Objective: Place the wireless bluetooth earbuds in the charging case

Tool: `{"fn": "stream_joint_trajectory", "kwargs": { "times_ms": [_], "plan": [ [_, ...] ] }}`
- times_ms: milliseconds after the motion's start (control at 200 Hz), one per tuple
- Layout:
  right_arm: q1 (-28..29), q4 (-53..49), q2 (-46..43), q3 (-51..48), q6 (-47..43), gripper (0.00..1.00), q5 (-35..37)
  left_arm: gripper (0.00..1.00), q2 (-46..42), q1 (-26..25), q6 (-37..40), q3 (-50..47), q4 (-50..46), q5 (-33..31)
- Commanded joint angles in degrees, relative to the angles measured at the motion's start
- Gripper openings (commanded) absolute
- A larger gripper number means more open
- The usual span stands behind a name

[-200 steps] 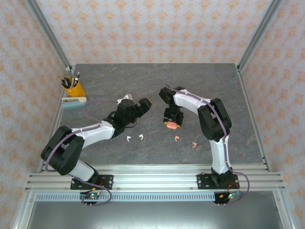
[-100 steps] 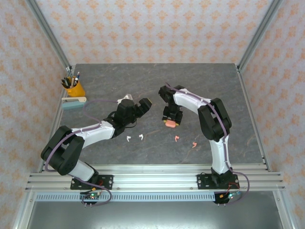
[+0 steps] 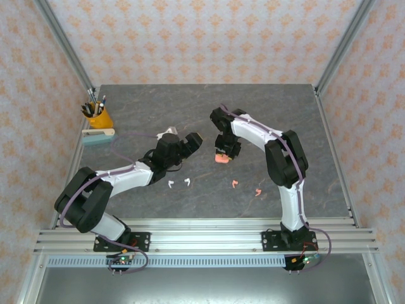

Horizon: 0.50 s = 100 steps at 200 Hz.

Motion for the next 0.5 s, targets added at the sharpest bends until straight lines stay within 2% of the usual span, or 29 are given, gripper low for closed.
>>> {"fn": "stream_joint_trajectory", "kwargs": {
  "times_ms": [0, 130, 305, 495],
  "plan": [
    [-0.22, -0.29, 0.26, -1.45, 0.36, 0.34, 1.45, 0.95, 0.62, -0.37, 1.69, -0.08, 1.07, -1.33],
    [-0.10, -0.37, -0.91, -1.45, -0.33, 0.48, 1.57, 0.95, 0.82, -0.43, 1.75, 0.05, 1.10, -1.23],
    [-0.17, -1.21, -3.12, -0.65, -3.56, 0.79, 2.73, 0.95, 0.64, -0.50, 1.78, 0.20, 1.24, -1.10],
    [-0.01, -4.32, 0.46, 3.28, -8.84, 0.95, 1.89, 0.95, 0.69, -0.49, 1.95, 0.64, 1.12, -1.15]
  ]
}}
